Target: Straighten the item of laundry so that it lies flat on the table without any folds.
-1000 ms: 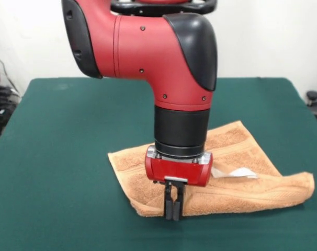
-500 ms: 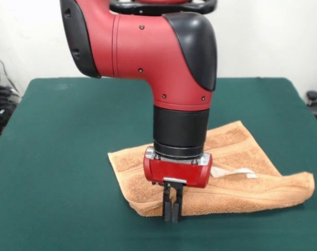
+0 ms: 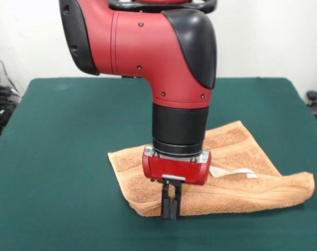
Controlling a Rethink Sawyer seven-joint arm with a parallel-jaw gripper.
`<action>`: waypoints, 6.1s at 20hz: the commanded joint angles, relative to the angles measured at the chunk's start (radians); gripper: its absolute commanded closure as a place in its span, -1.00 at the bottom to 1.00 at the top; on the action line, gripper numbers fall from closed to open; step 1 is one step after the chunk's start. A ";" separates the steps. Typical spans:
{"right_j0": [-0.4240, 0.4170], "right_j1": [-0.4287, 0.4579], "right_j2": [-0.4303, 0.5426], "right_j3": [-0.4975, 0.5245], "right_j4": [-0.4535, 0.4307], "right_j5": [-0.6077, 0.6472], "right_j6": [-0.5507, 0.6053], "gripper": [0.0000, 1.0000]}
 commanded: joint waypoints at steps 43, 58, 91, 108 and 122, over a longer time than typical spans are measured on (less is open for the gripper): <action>-0.085 -0.250 0.108 0.388 0.001 0.034 0.064 1.00; -0.041 -0.138 0.074 0.374 -0.002 -0.147 0.143 1.00; 0.043 -0.125 0.002 0.359 0.060 -0.155 0.186 1.00; 0.054 -0.499 0.014 0.518 0.181 0.258 0.116 1.00; -0.012 -0.535 0.039 0.740 0.115 0.073 0.083 1.00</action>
